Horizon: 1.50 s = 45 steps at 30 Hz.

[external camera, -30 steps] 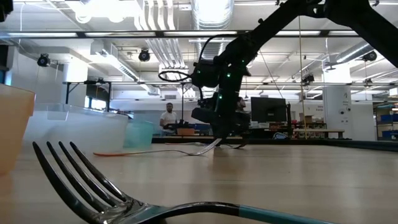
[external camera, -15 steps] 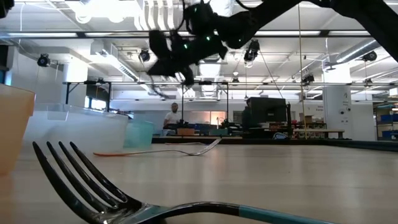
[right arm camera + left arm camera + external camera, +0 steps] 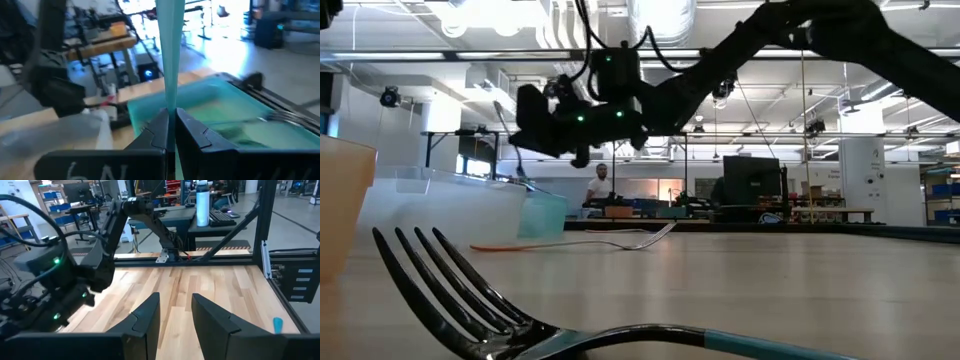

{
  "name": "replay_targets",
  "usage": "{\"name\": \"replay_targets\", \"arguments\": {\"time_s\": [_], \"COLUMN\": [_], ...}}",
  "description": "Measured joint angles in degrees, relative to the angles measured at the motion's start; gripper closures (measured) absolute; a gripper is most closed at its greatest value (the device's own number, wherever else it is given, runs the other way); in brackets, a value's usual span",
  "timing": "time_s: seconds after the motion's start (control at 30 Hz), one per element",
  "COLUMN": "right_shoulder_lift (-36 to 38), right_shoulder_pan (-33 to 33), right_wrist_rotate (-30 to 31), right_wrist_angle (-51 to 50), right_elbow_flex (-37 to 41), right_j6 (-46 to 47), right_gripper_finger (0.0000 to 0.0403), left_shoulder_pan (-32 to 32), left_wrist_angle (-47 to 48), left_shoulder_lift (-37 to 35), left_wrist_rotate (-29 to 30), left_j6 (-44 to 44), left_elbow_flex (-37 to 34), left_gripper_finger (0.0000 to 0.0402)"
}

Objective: Sort silverware by color (type)
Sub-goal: Put the blue fork into the blue bin, then put the orange fork into the orange bin

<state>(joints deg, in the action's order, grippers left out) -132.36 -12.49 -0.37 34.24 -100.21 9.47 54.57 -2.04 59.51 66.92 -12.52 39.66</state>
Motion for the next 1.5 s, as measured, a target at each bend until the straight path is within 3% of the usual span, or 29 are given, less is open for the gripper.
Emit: {"name": "replay_targets", "arguments": {"time_s": [0.17,0.47,0.73,0.97,1.1,1.3,1.5], "right_shoulder_lift": [-5.1,-12.1,-13.0,-12.7,-9.3,3.0,14.8], "right_shoulder_pan": [0.0,-0.4,-1.5,-2.3,-2.2,-2.8,-3.7], "right_wrist_rotate": [-1.8,-1.7,-1.2,-1.2,-1.6,-1.2,2.5], "right_wrist_angle": [-0.9,-17.9,-31.7,-37.0,-47.2,-76.7,-98.4], "right_elbow_flex": [-9.3,-25.1,-31.0,-32.6,-32.6,-32.6,-32.1], "right_j6": [-1.2,-7.2,-6.3,-5.0,-4.4,-10.1,-9.1], "right_gripper_finger": [0.0393,0.0393,0.0357,0.0306,0.0287,0.0279,0.0292], "left_shoulder_pan": [0.0,0.0,0.0,0.0,0.0,-0.5,-9.6], "left_wrist_angle": [0.0,1.9,2.7,3.1,3.1,3.3,3.0], "left_shoulder_lift": [0.0,0.0,0.0,0.0,0.0,1.7,6.2], "left_wrist_rotate": [0.0,0.0,0.0,0.0,0.0,0.0,1.2], "left_j6": [0.8,0.8,0.0,-0.2,-0.3,-0.9,-6.5], "left_elbow_flex": [0.0,0.0,0.0,0.0,0.0,0.0,0.0], "left_gripper_finger": [0.0306,0.0306,0.0306,0.0306,0.0306,0.0306,0.0306]}}
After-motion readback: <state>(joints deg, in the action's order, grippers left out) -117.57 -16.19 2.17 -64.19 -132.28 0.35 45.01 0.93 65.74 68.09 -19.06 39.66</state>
